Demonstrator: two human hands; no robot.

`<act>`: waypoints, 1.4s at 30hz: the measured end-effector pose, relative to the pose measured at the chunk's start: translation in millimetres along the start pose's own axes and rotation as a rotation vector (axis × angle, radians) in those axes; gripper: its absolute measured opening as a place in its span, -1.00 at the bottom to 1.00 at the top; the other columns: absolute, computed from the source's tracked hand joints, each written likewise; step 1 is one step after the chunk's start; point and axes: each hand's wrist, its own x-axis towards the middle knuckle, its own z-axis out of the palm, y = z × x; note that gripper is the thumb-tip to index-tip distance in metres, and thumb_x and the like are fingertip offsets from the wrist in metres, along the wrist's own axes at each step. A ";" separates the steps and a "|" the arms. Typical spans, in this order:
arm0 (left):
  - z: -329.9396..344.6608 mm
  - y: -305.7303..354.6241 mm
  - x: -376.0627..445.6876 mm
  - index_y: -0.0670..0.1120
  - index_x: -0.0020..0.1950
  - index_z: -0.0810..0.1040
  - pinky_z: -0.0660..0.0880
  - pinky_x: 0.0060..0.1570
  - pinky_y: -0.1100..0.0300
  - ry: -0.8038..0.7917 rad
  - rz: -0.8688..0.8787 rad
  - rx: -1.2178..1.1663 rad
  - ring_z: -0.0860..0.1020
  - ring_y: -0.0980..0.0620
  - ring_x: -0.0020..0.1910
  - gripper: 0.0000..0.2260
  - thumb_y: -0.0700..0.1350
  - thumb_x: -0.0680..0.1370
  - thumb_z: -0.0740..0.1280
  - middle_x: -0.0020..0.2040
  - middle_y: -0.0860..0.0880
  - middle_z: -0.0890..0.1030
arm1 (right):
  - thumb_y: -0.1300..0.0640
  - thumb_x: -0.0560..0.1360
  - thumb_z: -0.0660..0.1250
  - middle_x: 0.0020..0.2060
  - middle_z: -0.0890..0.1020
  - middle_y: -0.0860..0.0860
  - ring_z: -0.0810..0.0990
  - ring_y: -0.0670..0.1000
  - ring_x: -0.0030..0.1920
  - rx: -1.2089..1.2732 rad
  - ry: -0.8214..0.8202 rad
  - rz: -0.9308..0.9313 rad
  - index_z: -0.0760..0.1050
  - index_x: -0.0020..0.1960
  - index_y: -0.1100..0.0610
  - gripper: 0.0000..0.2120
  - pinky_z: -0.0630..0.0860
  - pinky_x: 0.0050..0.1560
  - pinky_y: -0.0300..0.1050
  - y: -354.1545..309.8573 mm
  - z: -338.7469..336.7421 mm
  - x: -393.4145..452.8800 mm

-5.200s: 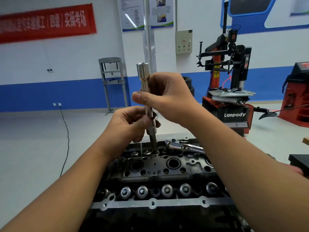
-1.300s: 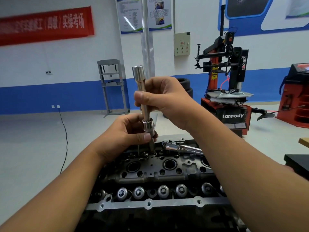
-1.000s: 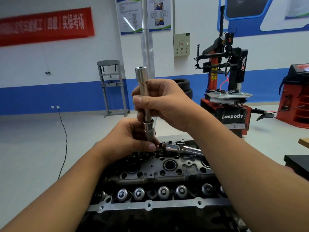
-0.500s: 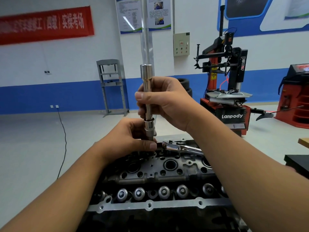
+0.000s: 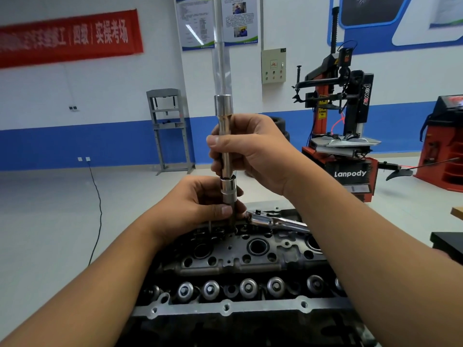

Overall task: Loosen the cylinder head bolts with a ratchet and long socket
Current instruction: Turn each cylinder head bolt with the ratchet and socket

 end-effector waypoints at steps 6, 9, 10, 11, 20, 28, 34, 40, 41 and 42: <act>-0.5 -1.0 5.0 -0.11 -0.06 0.68 0.67 -0.07 0.17 0.145 0.035 0.096 0.76 -0.14 -0.02 -0.72 -0.27 0.28 0.61 -0.05 -0.23 0.75 | 0.32 0.52 0.48 -0.31 0.65 0.09 0.65 0.16 -0.26 -0.009 -0.028 -0.008 0.58 -0.04 0.26 -0.92 0.67 -0.16 0.03 3.4 2.3 0.6; -2.4 -2.3 0.9 -0.10 0.09 0.71 0.67 0.04 0.09 0.048 0.030 -0.013 0.74 -0.23 0.10 -0.72 -0.26 0.41 0.59 0.07 -0.26 0.74 | 0.30 0.51 0.49 -0.31 0.65 0.09 0.66 0.15 -0.28 -0.025 -0.014 -0.005 0.58 -0.04 0.26 -0.90 0.65 -0.18 0.00 3.8 0.8 1.3; -3.0 -3.0 -0.1 -0.14 0.18 0.68 0.67 0.08 0.05 0.006 0.029 -0.049 0.72 -0.26 0.13 -0.69 -0.26 0.45 0.56 0.11 -0.28 0.73 | 0.29 0.51 0.50 -0.30 0.66 0.09 0.67 0.14 -0.28 -0.029 -0.009 -0.003 0.59 -0.04 0.26 -0.90 0.65 -0.19 -0.01 3.9 -0.2 1.4; -3.3 -3.4 -0.7 -0.19 0.23 0.64 0.67 0.09 0.03 -0.011 0.031 -0.066 0.72 -0.28 0.14 -0.67 -0.26 0.47 0.53 0.12 -0.29 0.72 | 0.29 0.50 0.50 -0.30 0.66 0.10 0.67 0.13 -0.28 -0.027 -0.011 -0.002 0.59 -0.04 0.26 -0.90 0.65 -0.20 -0.02 4.0 -0.9 1.4; -1.8 -3.0 0.8 -0.18 0.13 0.67 0.69 0.02 -0.01 0.048 0.068 -0.070 0.72 -0.30 0.09 -0.75 -0.14 0.49 0.57 0.07 -0.31 0.72 | 0.30 0.52 0.49 -0.29 0.67 0.12 0.68 0.15 -0.29 -0.004 -0.007 -0.014 0.59 -0.02 0.24 -0.90 0.66 -0.19 0.02 7.2 1.2 2.1; -2.9 -3.1 4.9 -0.02 0.01 0.73 0.68 -0.04 0.05 0.143 0.096 -0.019 0.75 -0.23 -0.01 -0.77 -0.09 0.39 0.64 -0.04 -0.19 0.74 | 0.17 0.63 0.37 -0.23 0.71 0.13 0.70 0.13 -0.27 -0.006 0.049 -0.027 0.55 -0.03 0.23 -0.87 0.62 -0.29 -0.05 2.6 2.3 1.5; -4.1 -3.8 2.2 -0.11 0.15 0.69 0.68 0.01 -0.02 0.057 0.085 -0.076 0.73 -0.29 0.05 -0.72 0.02 0.54 0.46 0.04 -0.25 0.73 | 0.14 0.67 0.32 -0.21 0.70 0.13 0.69 0.16 -0.22 -0.014 0.011 0.005 0.57 0.05 0.23 -0.85 0.61 -0.25 -0.05 1.1 2.2 1.6; -4.5 -4.8 5.3 -0.08 0.03 0.71 0.66 -0.14 0.10 0.168 0.123 0.033 0.74 -0.16 -0.05 -0.76 0.02 0.46 0.56 -0.04 -0.20 0.75 | 0.19 0.56 0.47 -0.25 0.69 0.19 0.70 0.17 -0.28 -0.027 0.029 -0.026 0.57 -0.02 0.25 -0.86 0.63 -0.27 -0.04 4.8 2.1 1.3; -4.8 -5.0 4.8 -0.11 0.08 0.70 0.67 -0.08 0.04 0.119 0.109 -0.020 0.74 -0.20 -0.01 -0.75 0.01 0.51 0.53 0.01 -0.23 0.74 | 0.18 0.58 0.45 -0.25 0.69 0.19 0.70 0.17 -0.28 -0.025 0.031 -0.021 0.57 -0.04 0.25 -0.86 0.63 -0.26 -0.03 4.9 1.9 1.6; -5.2 -5.7 3.9 -0.15 0.14 0.69 0.68 -0.02 -0.02 0.067 0.094 -0.072 0.73 -0.25 0.05 -0.72 0.01 0.54 0.49 0.07 -0.27 0.73 | 0.17 0.60 0.43 -0.25 0.69 0.19 0.69 0.18 -0.28 -0.021 0.031 -0.013 0.57 -0.05 0.25 -0.86 0.64 -0.25 -0.02 4.7 1.9 1.8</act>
